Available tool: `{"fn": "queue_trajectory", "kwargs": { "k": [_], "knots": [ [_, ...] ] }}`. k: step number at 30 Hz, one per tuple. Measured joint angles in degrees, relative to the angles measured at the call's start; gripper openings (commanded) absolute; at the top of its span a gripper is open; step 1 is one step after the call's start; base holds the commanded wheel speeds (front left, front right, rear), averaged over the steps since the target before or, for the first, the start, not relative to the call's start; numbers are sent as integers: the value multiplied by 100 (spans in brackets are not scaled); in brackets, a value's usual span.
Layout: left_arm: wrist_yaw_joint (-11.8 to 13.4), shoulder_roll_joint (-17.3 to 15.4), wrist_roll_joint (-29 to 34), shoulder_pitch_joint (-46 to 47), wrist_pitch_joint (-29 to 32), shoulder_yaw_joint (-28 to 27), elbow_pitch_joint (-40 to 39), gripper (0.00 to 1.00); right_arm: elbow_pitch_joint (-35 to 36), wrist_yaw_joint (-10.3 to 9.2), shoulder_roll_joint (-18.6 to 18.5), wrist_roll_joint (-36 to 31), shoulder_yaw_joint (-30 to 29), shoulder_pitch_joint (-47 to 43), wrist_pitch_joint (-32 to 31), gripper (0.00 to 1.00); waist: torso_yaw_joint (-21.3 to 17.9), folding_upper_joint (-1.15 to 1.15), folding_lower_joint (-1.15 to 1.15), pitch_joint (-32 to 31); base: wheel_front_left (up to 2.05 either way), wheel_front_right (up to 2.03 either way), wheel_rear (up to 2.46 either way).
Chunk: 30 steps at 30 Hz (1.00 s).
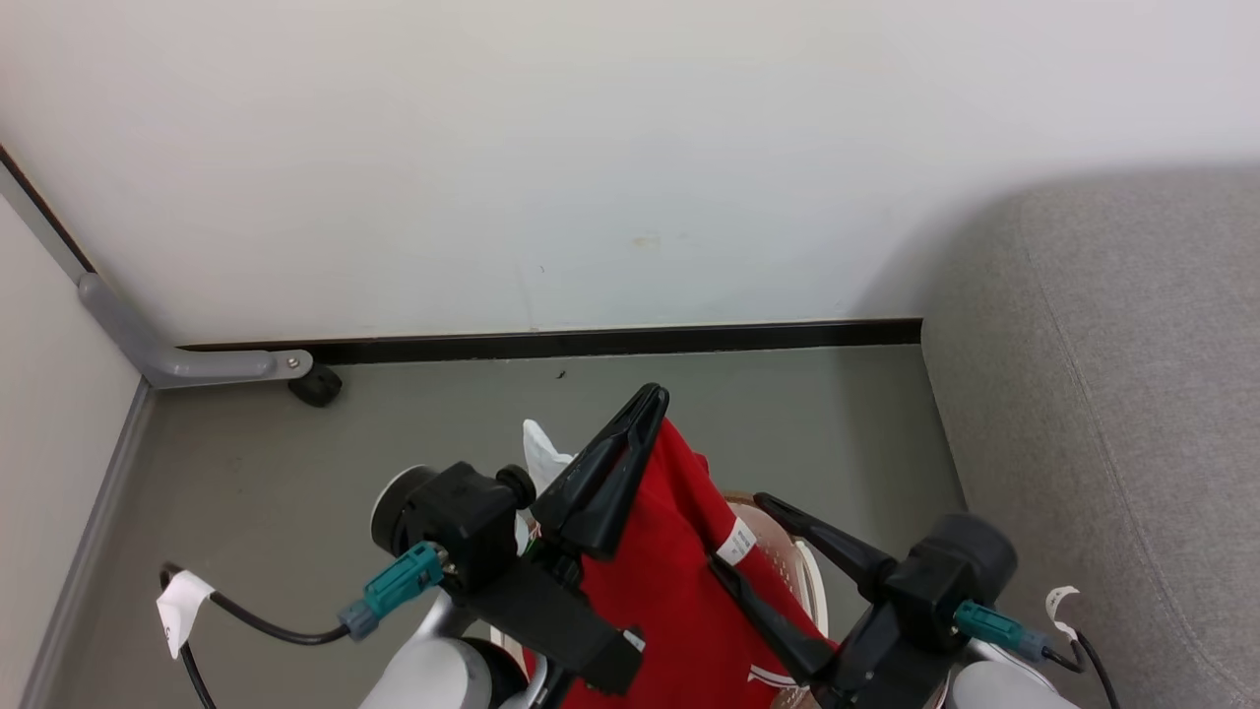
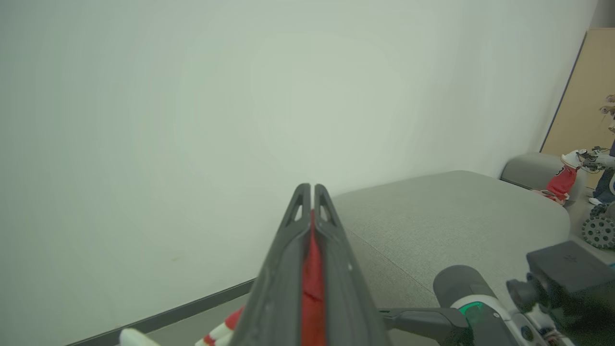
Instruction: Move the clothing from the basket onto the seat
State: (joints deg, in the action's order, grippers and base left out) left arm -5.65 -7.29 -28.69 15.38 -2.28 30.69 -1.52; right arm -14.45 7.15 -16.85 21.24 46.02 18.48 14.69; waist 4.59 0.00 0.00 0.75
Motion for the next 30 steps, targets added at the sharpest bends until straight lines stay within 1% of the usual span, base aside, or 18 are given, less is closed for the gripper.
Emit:
{"fn": "queue_trajectory", "kwargs": {
  "k": [6, 17, 26, 27, 28, 29, 30],
  "knots": [
    [-41, -44, -49, 13, 192, -3, -410, 0, -35, 0, -9, 158, 272, 95, 0, 100, 58, 0, 0, -61, 0, 0, 0],
    [-42, 19, -318, 196, 576, 122, -1058, 0, -210, 0, -10, 414, 442, 124, 0, 100, 63, 0, 0, -91, 0, 0, 0],
    [-46, 110, -644, 196, 835, 320, -1312, 0, -232, 0, 20, 617, 635, 244, 0, 100, 44, 0, 0, -106, 0, 0, 0],
    [-46, 113, -675, 195, 855, 326, -1326, 0, -232, 0, 25, 635, 657, 244, 0, 60, 42, 0, 0, -105, 0, 0, 0],
    [-45, 116, -700, 194, 883, 327, -1337, 0, -233, 0, 31, 668, 673, 244, 0, 33, 39, 0, 0, -104, 0, 0, 0],
    [-42, 119, -701, 193, 892, 327, -1340, 0, -233, 0, 37, 700, 687, 244, 0, 11, 37, 0, 0, -103, 0, 0, 0],
    [-41, 122, -711, 191, 910, 325, -1343, 0, -233, 0, 40, 710, 694, 244, 0, 0, 35, 0, 0, -101, 0, 0, 0]
  ]
}}
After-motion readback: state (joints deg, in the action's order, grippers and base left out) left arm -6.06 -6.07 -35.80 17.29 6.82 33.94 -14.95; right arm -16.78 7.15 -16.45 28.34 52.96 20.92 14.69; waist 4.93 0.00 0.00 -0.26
